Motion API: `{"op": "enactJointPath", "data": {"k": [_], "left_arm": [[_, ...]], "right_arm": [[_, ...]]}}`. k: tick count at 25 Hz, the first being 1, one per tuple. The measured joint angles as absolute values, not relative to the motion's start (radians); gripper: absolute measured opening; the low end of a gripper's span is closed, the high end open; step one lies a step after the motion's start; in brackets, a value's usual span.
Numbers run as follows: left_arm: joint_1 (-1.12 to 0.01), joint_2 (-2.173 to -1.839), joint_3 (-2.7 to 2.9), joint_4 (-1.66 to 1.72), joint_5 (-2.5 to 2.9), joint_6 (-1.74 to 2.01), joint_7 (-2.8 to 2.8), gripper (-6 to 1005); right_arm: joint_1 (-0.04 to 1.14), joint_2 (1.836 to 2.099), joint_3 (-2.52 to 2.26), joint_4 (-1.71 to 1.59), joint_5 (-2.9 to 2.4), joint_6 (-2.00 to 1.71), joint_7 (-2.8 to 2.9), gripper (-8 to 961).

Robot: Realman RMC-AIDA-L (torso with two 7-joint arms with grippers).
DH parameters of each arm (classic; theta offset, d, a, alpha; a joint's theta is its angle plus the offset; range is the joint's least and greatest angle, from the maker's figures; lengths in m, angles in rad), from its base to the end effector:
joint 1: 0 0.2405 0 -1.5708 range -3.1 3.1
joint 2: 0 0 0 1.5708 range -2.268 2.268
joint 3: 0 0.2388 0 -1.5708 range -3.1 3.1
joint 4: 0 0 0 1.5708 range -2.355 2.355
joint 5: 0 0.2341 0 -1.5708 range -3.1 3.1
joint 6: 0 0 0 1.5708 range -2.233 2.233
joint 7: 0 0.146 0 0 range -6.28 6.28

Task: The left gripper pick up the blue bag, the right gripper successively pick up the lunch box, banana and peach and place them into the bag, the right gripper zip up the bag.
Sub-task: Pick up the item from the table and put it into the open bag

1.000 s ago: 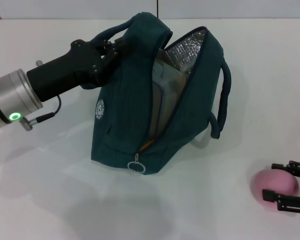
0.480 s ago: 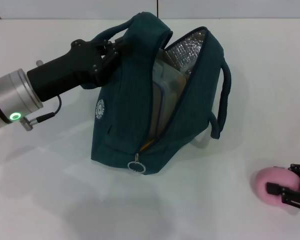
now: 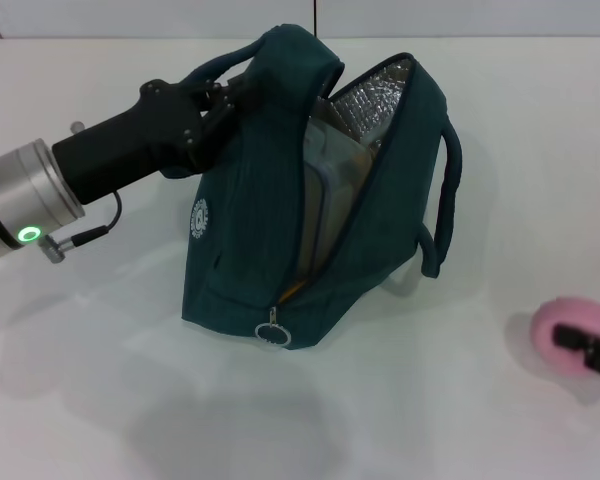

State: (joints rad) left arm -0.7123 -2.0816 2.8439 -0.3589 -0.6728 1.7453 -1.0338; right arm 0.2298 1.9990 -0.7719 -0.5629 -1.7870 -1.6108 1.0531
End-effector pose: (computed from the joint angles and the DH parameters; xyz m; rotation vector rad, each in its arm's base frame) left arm -0.2491 0.3407 0.0052 -2.4091 -0.5154 -1.2118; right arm 0.3464 0.2542 0.0260 -2.5728 0.5607 0.7131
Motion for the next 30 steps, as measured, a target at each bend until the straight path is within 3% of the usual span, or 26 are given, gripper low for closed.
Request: {"op": "enactJointPath", "data": {"k": [10, 22, 30], "left_arm": [[-0.71, -2.083, 2.844, -0.355, -0.682, 1.75, -1.006, 37], [-0.711, -2.08, 2.844, -0.33, -0.683, 1.752, -0.988, 37], [-0.718, -2.081, 2.844, -0.33, -0.683, 1.751, -0.988, 37]], "right_arm": [[0.264, 2.004, -0.711, -0.472, -1.521, -1.819, 0.947, 281], [0.581, 2.011, -0.854, -0.534, -1.452, -1.801, 1.263, 183], [0.651, 2.013, -1.08, -0.68, -1.454, -1.533, 1.424, 106]]}}
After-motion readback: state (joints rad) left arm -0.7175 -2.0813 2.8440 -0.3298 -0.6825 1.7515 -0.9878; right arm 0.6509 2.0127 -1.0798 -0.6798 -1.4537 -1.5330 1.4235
